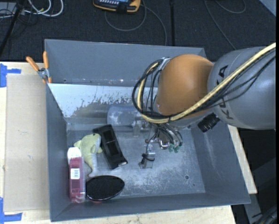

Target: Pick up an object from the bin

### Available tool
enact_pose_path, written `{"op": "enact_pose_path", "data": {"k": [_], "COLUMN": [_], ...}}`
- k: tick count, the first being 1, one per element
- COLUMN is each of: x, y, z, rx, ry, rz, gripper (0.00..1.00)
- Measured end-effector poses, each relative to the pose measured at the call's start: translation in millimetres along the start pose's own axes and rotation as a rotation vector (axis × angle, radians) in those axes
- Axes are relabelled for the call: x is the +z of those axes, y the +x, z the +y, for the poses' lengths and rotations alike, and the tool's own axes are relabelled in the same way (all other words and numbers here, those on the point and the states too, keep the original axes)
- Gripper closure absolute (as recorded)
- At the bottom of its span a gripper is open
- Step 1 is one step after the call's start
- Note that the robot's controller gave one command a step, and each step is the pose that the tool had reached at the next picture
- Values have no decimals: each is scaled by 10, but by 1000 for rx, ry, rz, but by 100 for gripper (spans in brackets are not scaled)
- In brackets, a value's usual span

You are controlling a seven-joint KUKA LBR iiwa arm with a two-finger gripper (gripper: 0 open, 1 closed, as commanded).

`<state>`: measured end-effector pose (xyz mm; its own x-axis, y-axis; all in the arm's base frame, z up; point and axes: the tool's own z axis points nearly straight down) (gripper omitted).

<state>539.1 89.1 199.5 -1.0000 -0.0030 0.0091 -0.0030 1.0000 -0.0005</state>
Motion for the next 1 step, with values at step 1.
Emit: {"op": "enact_pose_path", "data": {"k": [1], "x": [-46], "y": [-12], "z": [-4], "rx": [2], "ry": [-1], "rz": [-7], "gripper": [0]}}
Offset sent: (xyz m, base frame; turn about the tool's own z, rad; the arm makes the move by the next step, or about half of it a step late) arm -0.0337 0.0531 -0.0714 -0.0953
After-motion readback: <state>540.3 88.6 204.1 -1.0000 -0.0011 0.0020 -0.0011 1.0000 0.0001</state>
